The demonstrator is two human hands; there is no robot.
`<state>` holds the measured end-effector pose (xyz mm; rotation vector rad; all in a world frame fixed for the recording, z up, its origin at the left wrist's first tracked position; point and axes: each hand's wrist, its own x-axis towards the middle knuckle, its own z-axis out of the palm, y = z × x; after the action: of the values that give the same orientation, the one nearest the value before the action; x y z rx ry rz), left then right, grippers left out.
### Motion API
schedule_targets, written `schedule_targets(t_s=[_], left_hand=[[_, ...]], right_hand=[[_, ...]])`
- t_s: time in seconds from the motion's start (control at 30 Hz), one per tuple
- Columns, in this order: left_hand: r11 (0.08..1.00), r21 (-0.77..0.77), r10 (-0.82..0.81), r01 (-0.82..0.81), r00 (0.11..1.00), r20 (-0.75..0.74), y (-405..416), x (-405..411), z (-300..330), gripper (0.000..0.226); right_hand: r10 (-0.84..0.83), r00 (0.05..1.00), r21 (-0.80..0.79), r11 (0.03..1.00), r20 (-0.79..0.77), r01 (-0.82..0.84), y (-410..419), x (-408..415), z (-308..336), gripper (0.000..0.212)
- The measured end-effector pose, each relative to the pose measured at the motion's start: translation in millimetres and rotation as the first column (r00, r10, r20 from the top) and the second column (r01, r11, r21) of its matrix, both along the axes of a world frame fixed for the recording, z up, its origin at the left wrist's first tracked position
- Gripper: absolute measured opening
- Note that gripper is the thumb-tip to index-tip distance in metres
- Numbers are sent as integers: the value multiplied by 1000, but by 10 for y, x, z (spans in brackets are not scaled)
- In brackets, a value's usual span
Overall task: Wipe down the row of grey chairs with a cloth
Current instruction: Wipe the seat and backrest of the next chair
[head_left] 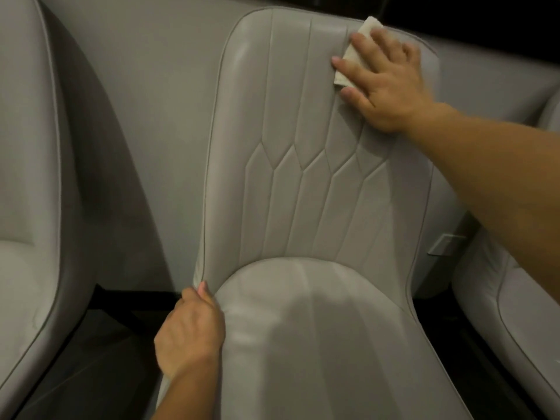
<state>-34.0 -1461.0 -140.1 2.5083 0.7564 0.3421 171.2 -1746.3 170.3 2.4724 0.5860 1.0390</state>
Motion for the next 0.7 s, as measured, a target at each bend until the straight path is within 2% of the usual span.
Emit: schedule_targets(t_s=[0.13,0.3,0.4,0.5,0.7], left_hand=[[1000,3,-23,23,1000,-7,-7,-21,24,55],[999,1,-48,48,999,17,6,-27,-1,54],[999,14,-39,39,999,20,2,-14,-7,54],[999,19,-44,43,998,43,-3,-8,-28,54],[999,31,-35,33,997,74,-6,1,-66,54]], right_hand=[[-42,997,48,998,66,39,64,72,-148,56],[18,996,172,985,89,-33,106,129,-334,54],[65,982,131,987,176,-89,154,118,-760,52],[87,965,160,979,248,-129,291,122,-1190,53],[322,940,-35,947,114,-320,543,-46,-2072,57]])
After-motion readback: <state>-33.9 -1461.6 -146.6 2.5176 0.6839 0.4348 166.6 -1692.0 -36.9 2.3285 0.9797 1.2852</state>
